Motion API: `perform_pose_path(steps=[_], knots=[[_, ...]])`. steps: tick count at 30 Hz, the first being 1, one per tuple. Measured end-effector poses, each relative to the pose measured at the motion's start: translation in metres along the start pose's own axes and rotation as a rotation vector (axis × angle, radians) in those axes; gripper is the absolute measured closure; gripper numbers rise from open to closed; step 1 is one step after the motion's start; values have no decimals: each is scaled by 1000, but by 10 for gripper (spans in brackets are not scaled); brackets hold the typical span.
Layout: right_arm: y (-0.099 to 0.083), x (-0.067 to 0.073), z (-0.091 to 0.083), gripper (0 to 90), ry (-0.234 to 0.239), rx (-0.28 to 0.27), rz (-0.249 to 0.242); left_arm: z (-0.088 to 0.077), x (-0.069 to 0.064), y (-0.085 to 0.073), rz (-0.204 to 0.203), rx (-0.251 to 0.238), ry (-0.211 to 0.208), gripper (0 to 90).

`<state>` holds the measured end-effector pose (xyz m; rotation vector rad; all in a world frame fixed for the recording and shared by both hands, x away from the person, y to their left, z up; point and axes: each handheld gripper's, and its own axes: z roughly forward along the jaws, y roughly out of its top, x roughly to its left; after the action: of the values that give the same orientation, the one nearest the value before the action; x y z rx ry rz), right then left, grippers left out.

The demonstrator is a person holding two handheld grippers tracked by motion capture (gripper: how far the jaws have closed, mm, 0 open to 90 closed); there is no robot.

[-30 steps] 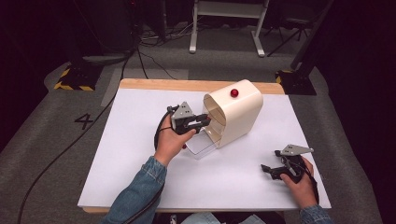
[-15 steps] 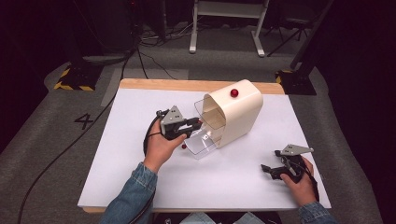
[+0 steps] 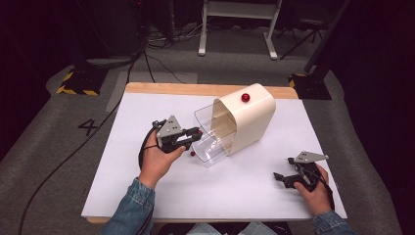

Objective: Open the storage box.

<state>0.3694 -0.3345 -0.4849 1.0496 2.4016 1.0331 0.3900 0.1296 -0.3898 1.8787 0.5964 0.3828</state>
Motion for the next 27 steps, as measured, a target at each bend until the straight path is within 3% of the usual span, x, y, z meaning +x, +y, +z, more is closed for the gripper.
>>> perform_pose_path(steps=[15,18,27], knots=[[0,0,0,95,0,0,0,-5,3,-8,8,33,-20,732],[0,0,0,95,0,0,1,-6,4,-12,-9,49,-11,605],[0,0,0,95,1,0,1,-13,6,-18,-35,58,-3,502]])
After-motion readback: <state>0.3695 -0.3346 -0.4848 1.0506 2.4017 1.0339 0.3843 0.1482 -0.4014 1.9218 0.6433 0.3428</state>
